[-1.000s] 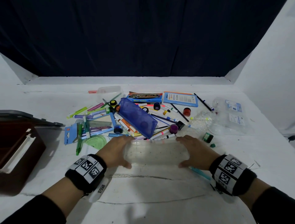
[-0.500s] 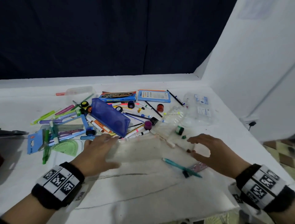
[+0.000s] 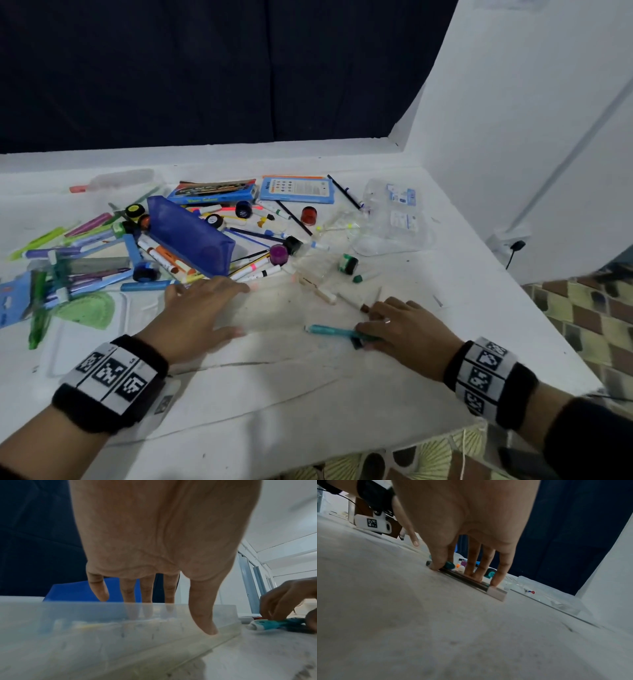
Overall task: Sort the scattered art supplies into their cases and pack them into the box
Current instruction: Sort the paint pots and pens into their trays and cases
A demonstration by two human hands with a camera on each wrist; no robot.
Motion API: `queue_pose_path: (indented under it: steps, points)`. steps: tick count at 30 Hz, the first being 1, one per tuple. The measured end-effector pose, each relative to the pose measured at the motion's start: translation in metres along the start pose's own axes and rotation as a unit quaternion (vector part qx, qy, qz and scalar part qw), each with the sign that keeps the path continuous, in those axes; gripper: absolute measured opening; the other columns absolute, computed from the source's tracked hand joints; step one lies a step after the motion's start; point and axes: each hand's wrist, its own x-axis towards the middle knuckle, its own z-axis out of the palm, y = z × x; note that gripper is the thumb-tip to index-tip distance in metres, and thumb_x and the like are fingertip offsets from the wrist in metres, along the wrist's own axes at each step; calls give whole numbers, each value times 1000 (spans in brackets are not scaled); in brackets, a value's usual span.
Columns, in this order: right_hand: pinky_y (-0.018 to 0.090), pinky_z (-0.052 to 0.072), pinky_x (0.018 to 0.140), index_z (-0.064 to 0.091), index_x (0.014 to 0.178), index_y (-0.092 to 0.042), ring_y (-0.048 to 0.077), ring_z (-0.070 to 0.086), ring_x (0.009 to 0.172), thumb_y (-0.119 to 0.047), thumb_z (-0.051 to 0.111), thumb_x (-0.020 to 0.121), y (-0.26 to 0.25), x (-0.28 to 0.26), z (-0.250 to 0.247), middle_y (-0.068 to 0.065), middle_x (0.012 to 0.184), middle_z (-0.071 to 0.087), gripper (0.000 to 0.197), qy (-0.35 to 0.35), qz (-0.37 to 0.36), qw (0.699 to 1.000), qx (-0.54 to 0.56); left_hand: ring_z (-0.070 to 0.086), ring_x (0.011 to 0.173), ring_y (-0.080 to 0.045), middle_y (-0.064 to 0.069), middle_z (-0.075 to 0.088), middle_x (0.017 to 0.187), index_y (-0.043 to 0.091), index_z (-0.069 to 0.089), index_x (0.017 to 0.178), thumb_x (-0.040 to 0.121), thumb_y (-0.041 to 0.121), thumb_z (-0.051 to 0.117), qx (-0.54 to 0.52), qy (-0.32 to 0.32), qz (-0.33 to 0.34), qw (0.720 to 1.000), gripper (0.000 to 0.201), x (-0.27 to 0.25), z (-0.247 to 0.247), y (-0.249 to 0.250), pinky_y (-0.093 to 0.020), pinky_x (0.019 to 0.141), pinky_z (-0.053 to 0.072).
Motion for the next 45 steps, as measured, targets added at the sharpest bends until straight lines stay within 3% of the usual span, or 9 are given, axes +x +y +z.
queue_pose_path:
  steps: [7, 12, 16, 23, 25, 30, 33, 39, 45]
  points:
    - [30, 50, 56, 70, 106, -32, 17, 60, 76, -53, 40, 91, 39, 25, 1, -7, 90, 60, 40, 24, 13, 1000, 1, 31, 136, -3, 26, 32, 144, 53, 26, 141, 82, 63, 66, -52, 0, 5, 999, 72, 1, -4, -3, -37, 100, 20]
    - [34, 53, 61, 69, 107, -29, 22, 61, 82, -46, 66, 86, 52, 50, 1, -4, 96, 61, 27, 23, 24, 999, 24, 48, 121, 1, 26, 48, 134, 48, 43, 137, 77, 82, 40, -125, 38, 43, 990, 69, 14, -20, 3, -37, 100, 42]
    - [36, 51, 68, 67, 111, -27, 25, 61, 88, -49, 61, 89, 61, 65, -3, -1, 103, 61, 31, -2, 23, 999, 46, 51, 118, 5, 26, 52, 128, 44, 49, 136, 82, 75, 43, -150, 54, 58, 986, 62, 33, -26, 25, -30, 99, 47]
    - [34, 50, 75, 68, 110, -21, 24, 61, 94, -42, 56, 93, 125, 91, -36, 0, 102, 64, 30, 104, 48, 988, 106, 54, 117, -9, 21, 54, 128, 46, 48, 131, 82, 74, 37, -122, 53, -26, 991, 58, 54, -10, 66, -44, 94, 48]
    - [41, 48, 85, 62, 122, -21, 27, 56, 107, -45, 55, 91, 153, 100, -40, 3, 114, 60, 39, 94, 65, 991, 69, 51, 121, -10, 22, 51, 133, 49, 43, 135, 78, 77, 31, -95, 38, -61, 993, 64, 53, -2, 78, -43, 94, 44]
    - [50, 39, 105, 15, 153, -31, 31, 24, 142, -70, 56, 82, 200, 113, -36, 10, 154, 25, 91, -89, 102, 991, -7, 47, 127, -9, 25, 47, 136, 53, 39, 138, 76, 81, 26, -87, 25, -146, 985, 69, 49, 14, 89, -41, 92, 37]
    - [52, 40, 105, 8, 154, -34, 31, 21, 143, -67, 54, 85, 209, 114, -31, 9, 156, 22, 89, -113, 90, 989, 22, 47, 126, -10, 24, 49, 134, 53, 42, 136, 74, 81, 28, -104, 35, -174, 979, 70, 48, 15, 96, -38, 88, 34]
    - [42, 43, 99, 42, 144, -26, 31, 53, 119, -38, 45, 100, 220, 114, -39, 10, 131, 56, 46, 52, 81, 974, 205, 44, 128, -8, 28, 46, 133, 65, 30, 132, 80, 77, 30, -102, 33, -192, 975, 54, 48, 24, 93, -44, 97, 39]
    - [38, 52, 86, 44, 143, -18, 27, 60, 97, -30, 43, 103, 213, 104, -80, 8, 116, 61, 41, 229, 26, 960, 161, 44, 126, -5, 33, 44, 133, 67, 33, 130, 79, 79, 30, -114, 61, -187, 974, 52, 48, 26, 99, -45, 96, 36]
